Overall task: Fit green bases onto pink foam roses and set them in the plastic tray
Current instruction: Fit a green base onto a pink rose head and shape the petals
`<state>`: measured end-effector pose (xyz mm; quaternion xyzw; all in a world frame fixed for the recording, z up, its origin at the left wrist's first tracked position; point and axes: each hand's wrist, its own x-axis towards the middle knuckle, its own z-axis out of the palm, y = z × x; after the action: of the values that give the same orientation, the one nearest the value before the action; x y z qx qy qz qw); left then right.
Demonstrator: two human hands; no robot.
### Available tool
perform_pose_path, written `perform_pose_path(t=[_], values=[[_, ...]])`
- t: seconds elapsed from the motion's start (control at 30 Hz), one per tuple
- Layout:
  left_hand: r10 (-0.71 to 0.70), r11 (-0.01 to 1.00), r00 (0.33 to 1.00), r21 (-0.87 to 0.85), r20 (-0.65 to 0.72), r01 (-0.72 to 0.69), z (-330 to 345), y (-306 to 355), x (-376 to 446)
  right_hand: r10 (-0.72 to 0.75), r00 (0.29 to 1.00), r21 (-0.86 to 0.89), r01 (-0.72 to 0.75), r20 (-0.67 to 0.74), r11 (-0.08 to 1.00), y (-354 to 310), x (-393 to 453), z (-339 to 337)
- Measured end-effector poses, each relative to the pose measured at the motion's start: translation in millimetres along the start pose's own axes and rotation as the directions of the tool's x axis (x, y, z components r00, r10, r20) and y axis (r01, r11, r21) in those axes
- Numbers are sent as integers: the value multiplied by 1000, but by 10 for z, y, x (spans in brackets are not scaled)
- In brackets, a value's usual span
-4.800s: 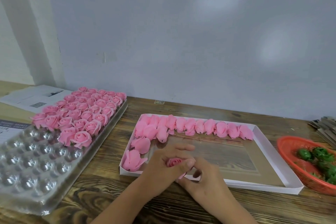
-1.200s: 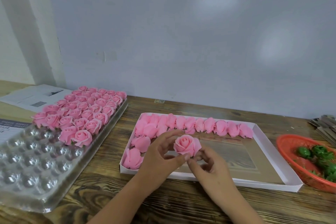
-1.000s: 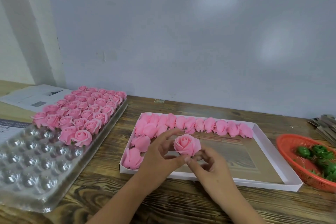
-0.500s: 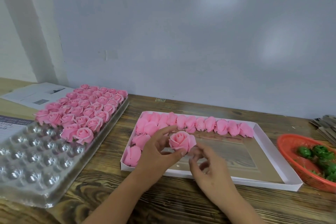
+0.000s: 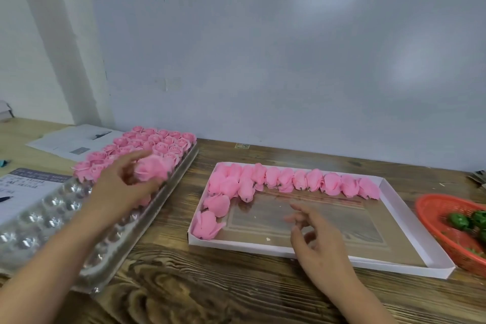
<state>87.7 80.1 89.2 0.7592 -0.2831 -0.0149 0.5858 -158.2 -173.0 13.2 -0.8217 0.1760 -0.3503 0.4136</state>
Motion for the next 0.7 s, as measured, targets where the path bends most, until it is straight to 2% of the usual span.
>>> perform_pose_path(t=[0.17,0.27,0.47,0.7], values=[[-58,994,985,80,-161,71,-822,-348,236,-31,999,-62,32,18,998,-17,-5,-6],[-127,977,975,147,-183,155,-1084,-634,298,-25,999,-77,27,27,997,-25,-4,-8],[-174,930,974,300,-146,211,-999,-970,391,-28,999,-69,29,17,997,-3,-10,-13],[-174,898,971,379,-161,224,-934,-1135,513,-30,999,-78,31,19,996,0,-6,-13]])
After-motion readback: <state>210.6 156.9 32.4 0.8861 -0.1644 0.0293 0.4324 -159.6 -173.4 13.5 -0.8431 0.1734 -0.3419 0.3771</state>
